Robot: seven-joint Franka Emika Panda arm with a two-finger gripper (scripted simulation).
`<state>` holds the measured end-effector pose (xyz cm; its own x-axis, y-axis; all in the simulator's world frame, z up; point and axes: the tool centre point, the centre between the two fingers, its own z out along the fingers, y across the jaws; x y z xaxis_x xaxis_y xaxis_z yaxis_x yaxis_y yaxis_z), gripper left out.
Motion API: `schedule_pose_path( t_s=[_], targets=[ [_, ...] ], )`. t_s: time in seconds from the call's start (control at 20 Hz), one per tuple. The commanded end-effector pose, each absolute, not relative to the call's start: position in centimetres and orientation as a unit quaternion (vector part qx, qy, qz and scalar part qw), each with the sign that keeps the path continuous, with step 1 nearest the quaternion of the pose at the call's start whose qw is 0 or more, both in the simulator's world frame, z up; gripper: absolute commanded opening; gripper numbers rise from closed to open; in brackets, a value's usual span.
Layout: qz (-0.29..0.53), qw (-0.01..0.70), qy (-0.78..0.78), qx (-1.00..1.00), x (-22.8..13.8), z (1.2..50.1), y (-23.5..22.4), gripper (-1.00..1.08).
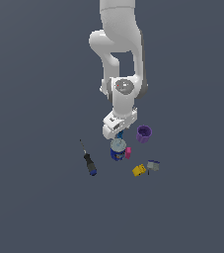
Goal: Pick up a designated object from a clutter of objects.
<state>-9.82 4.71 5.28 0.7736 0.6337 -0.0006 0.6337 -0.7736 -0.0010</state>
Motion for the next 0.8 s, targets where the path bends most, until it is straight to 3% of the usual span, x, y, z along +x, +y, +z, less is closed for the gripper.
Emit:
schedule_pose_path(
  t_s=[0.0, 0.15, 0.2, 0.75],
  targets=[
    [0.000, 0.000, -0.337, -0.942, -9.81, 4.71, 4.72, 1.00],
    [0.000, 0.000, -0.337, -0.942, -9.81, 4.50, 4.71, 1.00],
    [0.000, 0.000, -0.337, -0.942, -9.81, 4.50, 4.71, -1.00],
    [0.000, 0.000, -0.337, -0.942, -9.79, 4.55, 4.71, -1.00]
  ],
)
